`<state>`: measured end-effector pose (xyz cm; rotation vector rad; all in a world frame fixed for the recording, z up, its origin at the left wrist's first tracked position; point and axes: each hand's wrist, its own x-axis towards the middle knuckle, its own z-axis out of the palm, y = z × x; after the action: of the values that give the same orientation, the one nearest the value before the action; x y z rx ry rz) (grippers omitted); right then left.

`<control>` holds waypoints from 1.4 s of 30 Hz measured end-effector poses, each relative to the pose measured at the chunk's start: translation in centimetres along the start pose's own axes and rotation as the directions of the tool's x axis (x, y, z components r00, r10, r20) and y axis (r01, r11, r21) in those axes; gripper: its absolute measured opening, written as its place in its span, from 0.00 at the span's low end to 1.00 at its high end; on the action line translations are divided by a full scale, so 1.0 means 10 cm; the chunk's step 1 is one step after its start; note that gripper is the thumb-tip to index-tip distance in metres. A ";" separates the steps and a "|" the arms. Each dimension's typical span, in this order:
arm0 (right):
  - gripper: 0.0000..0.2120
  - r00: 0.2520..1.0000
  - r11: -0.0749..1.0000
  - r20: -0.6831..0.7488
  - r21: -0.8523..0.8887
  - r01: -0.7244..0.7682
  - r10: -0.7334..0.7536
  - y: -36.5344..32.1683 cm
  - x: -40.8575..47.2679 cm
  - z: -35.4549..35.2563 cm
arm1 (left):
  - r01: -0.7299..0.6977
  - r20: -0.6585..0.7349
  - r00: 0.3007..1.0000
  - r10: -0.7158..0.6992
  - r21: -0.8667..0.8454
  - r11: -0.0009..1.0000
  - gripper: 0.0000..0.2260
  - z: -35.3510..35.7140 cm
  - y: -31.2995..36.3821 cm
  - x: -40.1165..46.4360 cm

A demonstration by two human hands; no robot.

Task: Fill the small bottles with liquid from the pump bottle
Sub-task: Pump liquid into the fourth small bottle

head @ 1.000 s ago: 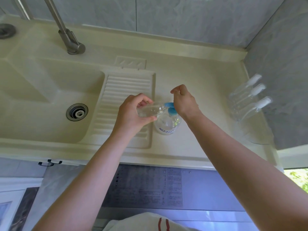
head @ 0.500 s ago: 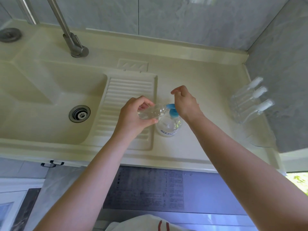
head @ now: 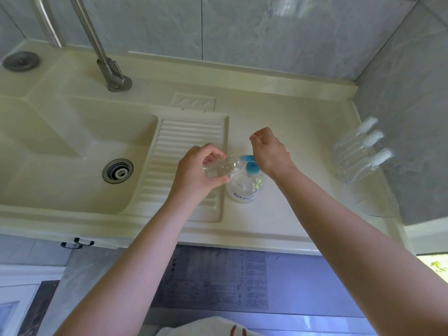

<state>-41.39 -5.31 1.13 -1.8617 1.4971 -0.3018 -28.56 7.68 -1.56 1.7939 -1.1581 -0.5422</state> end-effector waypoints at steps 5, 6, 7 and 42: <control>0.15 0.999 0.997 -0.034 -0.078 0.003 -0.006 0.02 -0.01 0.13 | 0.014 -0.003 1.000 -0.014 0.031 0.999 0.20 0.00 -0.01 -0.01; 0.15 0.999 0.997 -0.041 -0.080 0.006 -0.009 0.02 -0.01 0.13 | 0.013 -0.004 1.000 -0.013 0.031 0.999 0.20 0.00 -0.01 -0.02; 0.14 0.999 0.997 -0.045 -0.075 0.008 -0.012 0.02 -0.01 0.11 | 0.004 -0.005 1.000 -0.004 0.029 1.000 0.20 0.01 -0.01 -0.02; 0.18 0.999 0.999 -0.033 0.038 -0.015 0.016 0.01 -0.04 0.12 | -0.011 0.033 0.999 0.009 0.052 0.999 0.20 0.00 -0.04 0.03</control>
<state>-40.93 -4.49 0.31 -1.8230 1.5170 -0.3530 -28.23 7.44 -1.87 1.8287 -1.2134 -0.5419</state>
